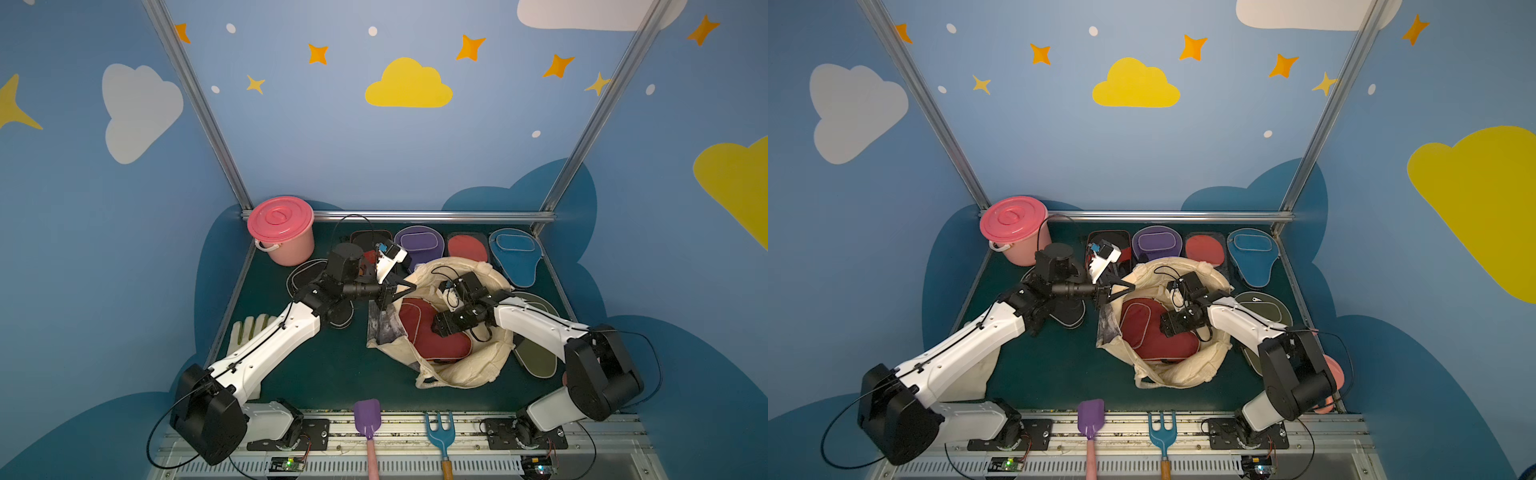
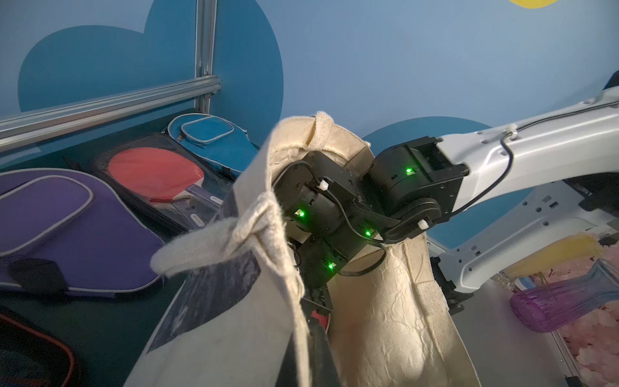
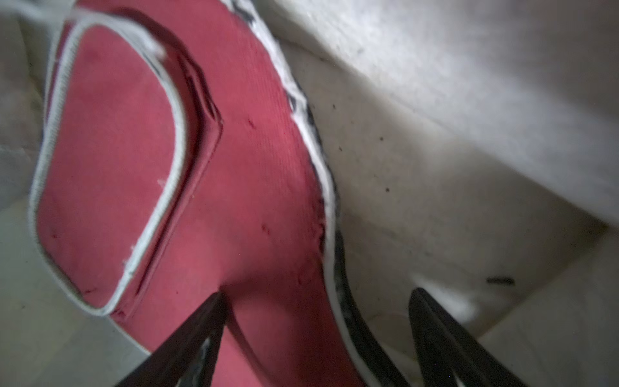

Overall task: Remove the ping pong set from the canvas bag
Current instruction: Pick up the ping pong set from the canvas bag.

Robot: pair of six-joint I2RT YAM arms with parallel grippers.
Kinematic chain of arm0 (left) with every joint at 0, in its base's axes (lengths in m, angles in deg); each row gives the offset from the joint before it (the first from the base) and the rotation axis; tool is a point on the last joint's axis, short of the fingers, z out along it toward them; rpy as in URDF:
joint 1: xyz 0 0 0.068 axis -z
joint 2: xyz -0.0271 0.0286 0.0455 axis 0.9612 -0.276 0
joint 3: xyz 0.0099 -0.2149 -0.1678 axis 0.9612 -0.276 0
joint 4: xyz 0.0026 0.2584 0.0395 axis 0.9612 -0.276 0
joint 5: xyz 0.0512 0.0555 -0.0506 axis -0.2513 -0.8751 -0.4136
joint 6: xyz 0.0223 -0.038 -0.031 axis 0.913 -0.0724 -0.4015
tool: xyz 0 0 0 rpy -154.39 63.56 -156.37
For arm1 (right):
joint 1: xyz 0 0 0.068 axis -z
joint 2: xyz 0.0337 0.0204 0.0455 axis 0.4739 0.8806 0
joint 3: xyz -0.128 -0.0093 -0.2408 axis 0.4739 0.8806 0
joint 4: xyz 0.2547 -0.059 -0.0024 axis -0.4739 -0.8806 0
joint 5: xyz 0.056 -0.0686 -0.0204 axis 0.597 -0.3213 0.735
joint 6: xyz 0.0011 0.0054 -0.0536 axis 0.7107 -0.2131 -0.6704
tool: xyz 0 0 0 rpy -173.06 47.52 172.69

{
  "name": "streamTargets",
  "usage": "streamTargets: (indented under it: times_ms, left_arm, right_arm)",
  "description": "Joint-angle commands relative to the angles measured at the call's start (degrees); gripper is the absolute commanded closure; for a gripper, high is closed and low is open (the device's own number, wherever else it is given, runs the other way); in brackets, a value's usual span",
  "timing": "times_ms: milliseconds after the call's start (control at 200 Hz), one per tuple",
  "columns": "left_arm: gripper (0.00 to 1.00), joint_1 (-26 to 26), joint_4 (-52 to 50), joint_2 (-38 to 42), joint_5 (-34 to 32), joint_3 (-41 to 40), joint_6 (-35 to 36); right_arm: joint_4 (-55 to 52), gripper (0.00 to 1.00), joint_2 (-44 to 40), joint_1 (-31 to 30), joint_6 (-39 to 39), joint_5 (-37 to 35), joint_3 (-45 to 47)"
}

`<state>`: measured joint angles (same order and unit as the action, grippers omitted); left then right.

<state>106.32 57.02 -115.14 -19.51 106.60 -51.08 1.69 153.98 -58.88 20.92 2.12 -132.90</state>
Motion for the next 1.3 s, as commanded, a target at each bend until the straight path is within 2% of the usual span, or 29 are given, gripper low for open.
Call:
streamTargets:
  times_ms: [0,220,335,401,461,491,536,586,681,806,961,1096,1297]
  left_arm:
    - [0.97,0.27,4.15,-0.04,6.0,2.93,-0.03]
    - [0.97,0.26,3.53,-0.7,7.36,3.09,0.32]
    - [0.97,0.23,3.44,-0.82,7.55,3.07,0.58]
    - [0.97,0.18,3.36,-0.87,7.49,3.02,0.76]
    - [0.97,0.18,3.35,-0.79,7.29,3.01,0.84]
    - [0.97,0.14,3.22,-0.77,7.18,2.96,0.91]
    - [0.97,0.09,3.26,-0.53,6.82,2.76,0.93]
    - [0.96,0.03,3.11,-0.36,6.14,2.58,0.98]
    - [0.96,-0.02,2.57,0.47,3.51,2.0,0.61]
    - [0.97,0.07,-0.49,1.32,-3.33,2.45,0.04]
    - [0.97,0.27,-6.73,0.4,-13.33,6.1,-5.93]
    - [0.96,0.36,-16.51,-2.87,-16.55,12.18,-9.65]
    - [0.97,0.28,-26.71,-7.84,-19.56,20.12,-12.84]
  right_arm:
    - [3.28,0.16,1.8,-0.03,-1.8,1.98,-2.13]
    - [1.87,0.16,9.16,1.75,-3.39,23.71,-4.35]
    - [1.07,0.16,11.95,1.85,-3.01,28.29,-4.16]
    - [0.56,0.21,12.34,1.92,-2.92,28.98,-4.0]
    - [-0.03,0.37,11.87,2.05,-2.92,29.52,-3.88]
    - [-0.48,0.52,11.53,2.16,-2.9,29.64,-3.96]
    - [-1.27,0.83,10.8,2.35,-2.9,29.58,-3.91]
    - [-2.14,1.0,9.34,2.55,-3.21,29.26,-3.83]
    - [-5.24,1.0,5.61,2.64,-4.09,27.78,-3.89]
    - [-10.93,1.0,-0.82,2.81,-6.25,25.53,-4.4]
    - [-19.43,1.0,-7.98,3.16,-9.61,22.36,-6.77]
    - [-25.33,1.0,-11.57,4.29,-11.81,18.76,-10.16]
    - [-27.78,1.0,-12.72,6.37,-13.74,15.68,-14.64]
